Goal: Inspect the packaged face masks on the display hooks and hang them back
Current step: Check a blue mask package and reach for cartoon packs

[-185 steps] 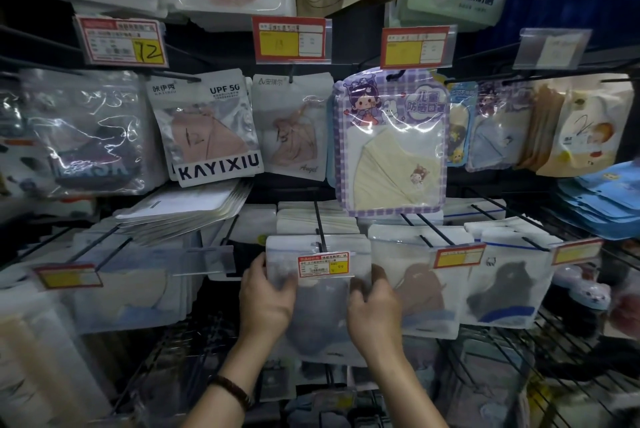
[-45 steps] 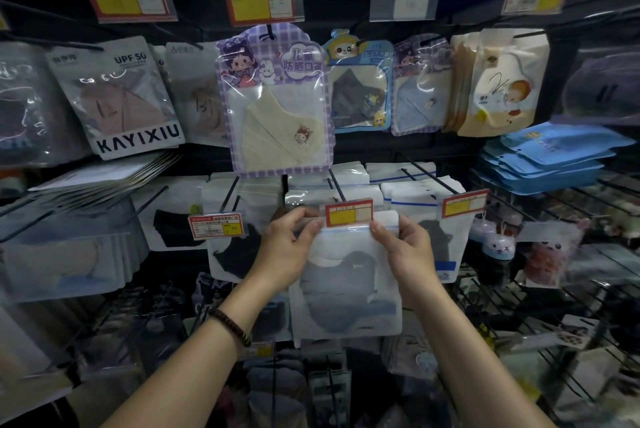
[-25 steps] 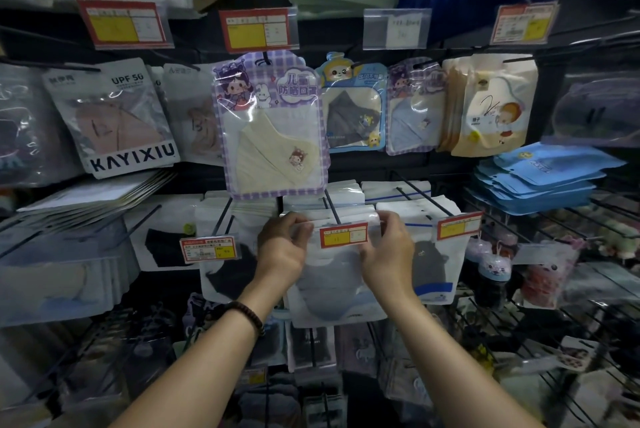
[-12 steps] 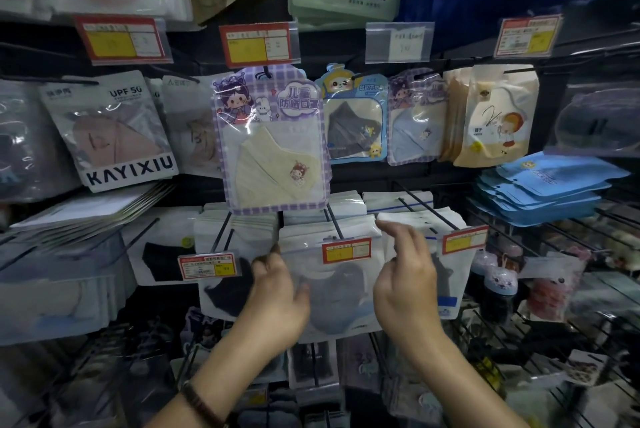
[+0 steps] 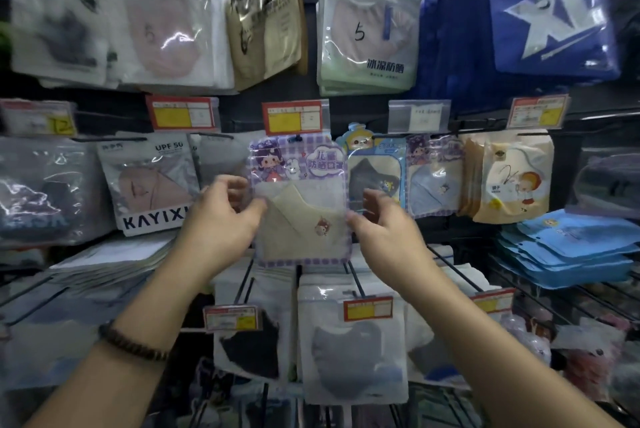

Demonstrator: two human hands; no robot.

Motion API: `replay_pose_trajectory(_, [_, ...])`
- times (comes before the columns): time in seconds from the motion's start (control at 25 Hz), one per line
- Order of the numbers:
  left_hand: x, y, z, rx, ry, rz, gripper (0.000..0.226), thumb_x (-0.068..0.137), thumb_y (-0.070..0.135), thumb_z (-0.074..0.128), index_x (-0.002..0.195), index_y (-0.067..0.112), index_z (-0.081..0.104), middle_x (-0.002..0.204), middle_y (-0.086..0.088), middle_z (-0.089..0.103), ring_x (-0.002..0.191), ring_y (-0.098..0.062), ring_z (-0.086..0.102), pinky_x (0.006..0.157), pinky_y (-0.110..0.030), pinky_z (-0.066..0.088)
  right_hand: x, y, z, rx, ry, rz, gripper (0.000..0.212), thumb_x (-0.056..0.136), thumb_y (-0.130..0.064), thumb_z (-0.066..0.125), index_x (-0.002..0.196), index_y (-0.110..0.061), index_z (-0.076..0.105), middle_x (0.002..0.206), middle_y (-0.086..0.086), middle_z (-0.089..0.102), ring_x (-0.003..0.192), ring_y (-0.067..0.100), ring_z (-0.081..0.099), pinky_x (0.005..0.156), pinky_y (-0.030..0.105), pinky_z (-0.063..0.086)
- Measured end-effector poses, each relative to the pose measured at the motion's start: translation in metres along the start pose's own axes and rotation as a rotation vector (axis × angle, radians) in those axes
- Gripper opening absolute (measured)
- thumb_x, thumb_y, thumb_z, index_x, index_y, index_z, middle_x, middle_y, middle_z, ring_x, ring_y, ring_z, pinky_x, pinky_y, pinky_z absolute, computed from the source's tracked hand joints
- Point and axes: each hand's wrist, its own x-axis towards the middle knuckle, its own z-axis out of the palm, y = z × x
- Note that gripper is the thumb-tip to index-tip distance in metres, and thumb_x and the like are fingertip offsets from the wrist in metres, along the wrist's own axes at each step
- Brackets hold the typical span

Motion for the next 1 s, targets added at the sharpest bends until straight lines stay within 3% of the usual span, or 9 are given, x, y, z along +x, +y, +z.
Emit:
replay_pose_trajectory(0.08, [0.017, -0.003, 0.011, -0.097, -0.016, -0.016, 0.057, 0.101, 0.036, 0.069, 0.151, 0.023, 0.046, 0.13, 0.009, 0.06, 0.112, -0.016, 0.06, 0.092, -0.036, 0.05, 0.011, -0.011, 0.009, 0.013, -0.012, 0.048, 0.068, 0.098, -0.042, 0.065, 0.16, -0.027, 0.043, 0.138, -0.012, 0.061, 0.125, 0.015, 0.061, 0.11, 0.04, 0.05])
replay_pose_trajectory(0.16, [0.024, -0.009, 0.023, -0.155, -0.054, -0.04, 0.065, 0.099, 0.037, 0.072, 0.155, 0.025, 0.042, 0.134, 0.007, 0.063, 0.111, -0.019, 0.065, 0.092, -0.04, 0.057, 0.018, -0.019, 0.018, 0.051, -0.022, 0.067, 0.053, 0.09, -0.045, 0.064, 0.141, -0.033, 0.056, 0.129, -0.008, 0.072, 0.114, 0.018, 0.071, 0.101, 0.048, 0.059])
replay_pose_trajectory(0.24, [0.027, -0.015, 0.032, -0.206, -0.05, -0.057, 0.06, 0.097, 0.039, 0.075, 0.149, 0.024, 0.048, 0.129, 0.003, 0.069, 0.106, -0.02, 0.07, 0.088, -0.041, 0.061, 0.018, -0.028, 0.025, 0.074, -0.05, 0.067, 0.041, 0.09, -0.044, 0.063, 0.129, -0.034, 0.059, 0.117, -0.006, 0.074, 0.104, 0.018, 0.073, 0.094, 0.05, 0.062])
replay_pose_trajectory(0.44, [0.024, -0.016, 0.033, -0.176, -0.035, -0.023, 0.057, 0.098, 0.042, 0.071, 0.147, 0.022, 0.047, 0.123, 0.004, 0.07, 0.105, -0.019, 0.071, 0.096, -0.046, 0.061, 0.012, -0.041, 0.031, 0.058, -0.041, 0.061, 0.047, 0.086, -0.044, 0.06, 0.131, -0.031, 0.055, 0.119, -0.002, 0.071, 0.107, 0.023, 0.07, 0.097, 0.05, 0.06])
replay_pose_trajectory(0.56, [0.019, -0.014, 0.03, -0.036, 0.024, 0.037, 0.046, 0.104, 0.04, 0.061, 0.142, 0.018, 0.049, 0.107, -0.004, 0.074, 0.087, -0.018, 0.072, 0.076, -0.04, 0.062, 0.008, -0.043, 0.035, 0.005, -0.011, 0.06, 0.058, 0.087, -0.046, 0.059, 0.14, -0.025, 0.05, 0.121, 0.005, 0.07, 0.105, 0.029, 0.072, 0.092, 0.05, 0.062])
replay_pose_trajectory(0.72, [0.007, -0.008, 0.024, 0.063, 0.065, 0.086, 0.044, 0.11, 0.035, 0.05, 0.149, 0.017, 0.038, 0.121, -0.017, 0.068, 0.092, -0.024, 0.067, 0.066, -0.028, 0.047, 0.005, -0.043, 0.041, -0.047, 0.031, 0.043, 0.061, 0.099, -0.041, 0.058, 0.153, -0.019, 0.04, 0.125, 0.008, 0.07, 0.105, 0.03, 0.074, 0.074, 0.038, 0.062])
replay_pose_trajectory(0.8, [0.001, -0.004, 0.019, 0.068, 0.091, 0.118, 0.031, 0.11, 0.033, 0.05, 0.137, 0.022, 0.04, 0.113, -0.008, 0.067, 0.08, -0.013, 0.063, 0.056, -0.02, 0.041, 0.001, -0.043, 0.043, -0.034, 0.121, 0.002, 0.053, 0.103, -0.037, 0.058, 0.151, -0.02, 0.045, 0.123, 0.007, 0.072, 0.107, 0.028, 0.074, 0.09, 0.046, 0.062])
replay_pose_trajectory(0.88, [-0.003, -0.002, 0.013, 0.088, 0.188, 0.212, 0.025, 0.107, 0.034, 0.056, 0.125, 0.023, 0.043, 0.109, -0.002, 0.063, 0.085, -0.016, 0.062, 0.062, -0.024, 0.047, -0.006, -0.045, 0.043, 0.023, 0.264, -0.072, 0.041, 0.104, -0.031, 0.06, 0.144, -0.022, 0.055, 0.119, 0.0, 0.074, 0.106, 0.02, 0.072, 0.097, 0.044, 0.059])
replay_pose_trajectory(1.0, [-0.007, -0.003, 0.003, 0.007, 0.213, 0.241, 0.023, 0.104, 0.037, 0.063, 0.117, 0.026, 0.048, 0.1, 0.003, 0.064, 0.079, -0.013, 0.065, 0.06, -0.025, 0.05, -0.015, -0.046, 0.043, 0.179, 0.385, -0.167, 0.021, 0.104, -0.024, 0.065, 0.124, -0.028, 0.067, 0.1, -0.016, 0.075, 0.088, 0.001, 0.071, 0.084, 0.034, 0.061])
